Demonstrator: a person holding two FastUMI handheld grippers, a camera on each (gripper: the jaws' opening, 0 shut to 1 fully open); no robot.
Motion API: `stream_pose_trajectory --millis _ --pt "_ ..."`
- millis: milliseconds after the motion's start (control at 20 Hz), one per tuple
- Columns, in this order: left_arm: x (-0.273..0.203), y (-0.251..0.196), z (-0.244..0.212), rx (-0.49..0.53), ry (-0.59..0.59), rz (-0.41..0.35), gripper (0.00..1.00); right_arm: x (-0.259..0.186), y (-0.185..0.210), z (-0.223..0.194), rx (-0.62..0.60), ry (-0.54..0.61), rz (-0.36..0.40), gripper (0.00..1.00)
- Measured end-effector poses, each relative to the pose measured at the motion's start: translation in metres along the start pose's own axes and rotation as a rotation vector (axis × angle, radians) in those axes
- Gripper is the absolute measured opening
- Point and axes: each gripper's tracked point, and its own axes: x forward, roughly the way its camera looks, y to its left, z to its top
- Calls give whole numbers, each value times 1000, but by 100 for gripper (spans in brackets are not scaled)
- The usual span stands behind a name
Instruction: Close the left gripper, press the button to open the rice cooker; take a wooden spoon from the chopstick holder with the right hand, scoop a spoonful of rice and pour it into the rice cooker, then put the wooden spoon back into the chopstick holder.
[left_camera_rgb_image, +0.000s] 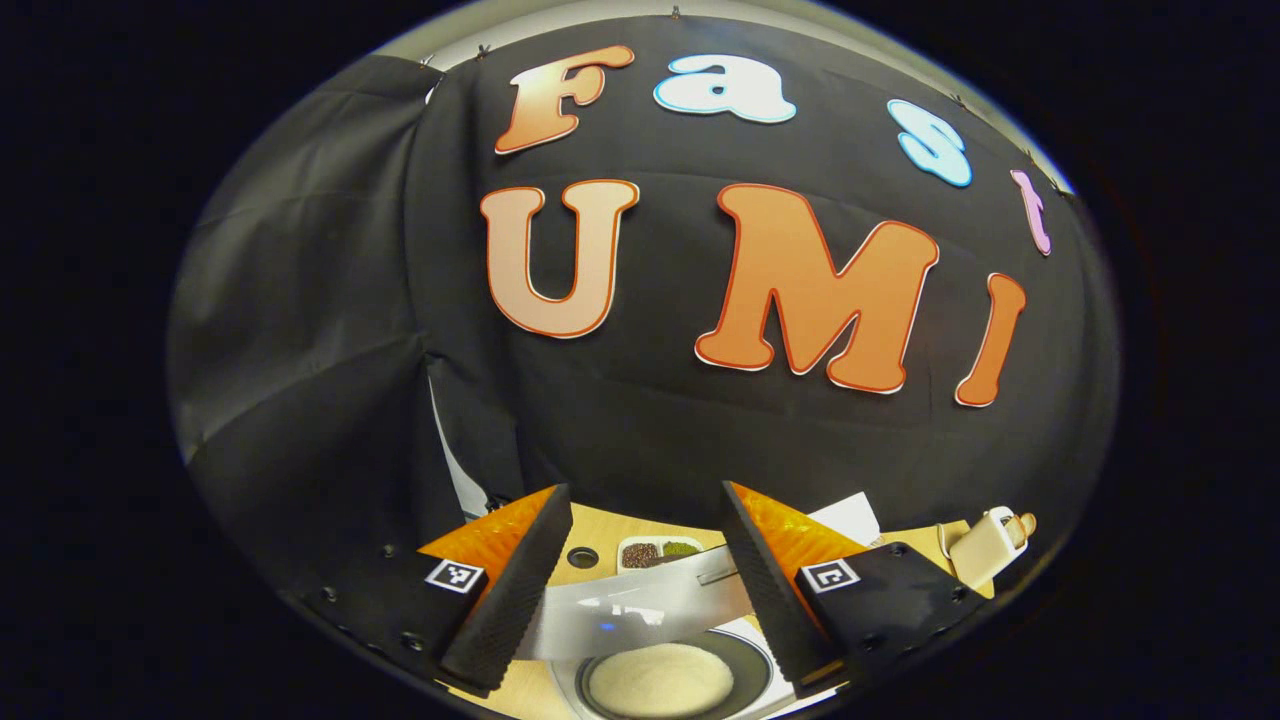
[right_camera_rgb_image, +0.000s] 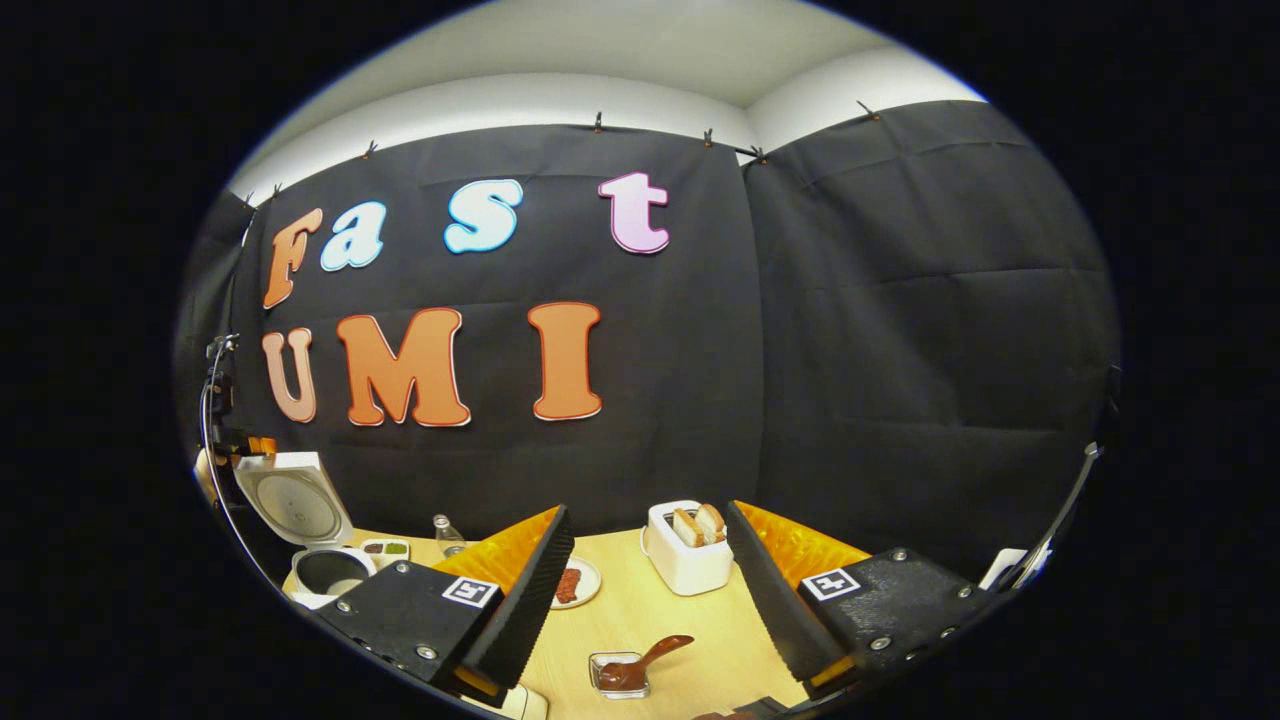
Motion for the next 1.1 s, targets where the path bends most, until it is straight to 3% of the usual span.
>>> stream_pose_trajectory --millis 300,700,950,1100 --pt "-43 -23 -42 -23 25 -38 98 -5 23 -22 -12 54 80 95" --pt "-77 -35 -150 -97 169 -29 100 -14 32 -49 -11 112 144 95" --pt "-79 -42 -191 0 191 9 100 -16 26 -62 -5 145 144 95" --pt "-76 -46 -205 5 209 20 100 -16 22 -71 2 172 142 95"
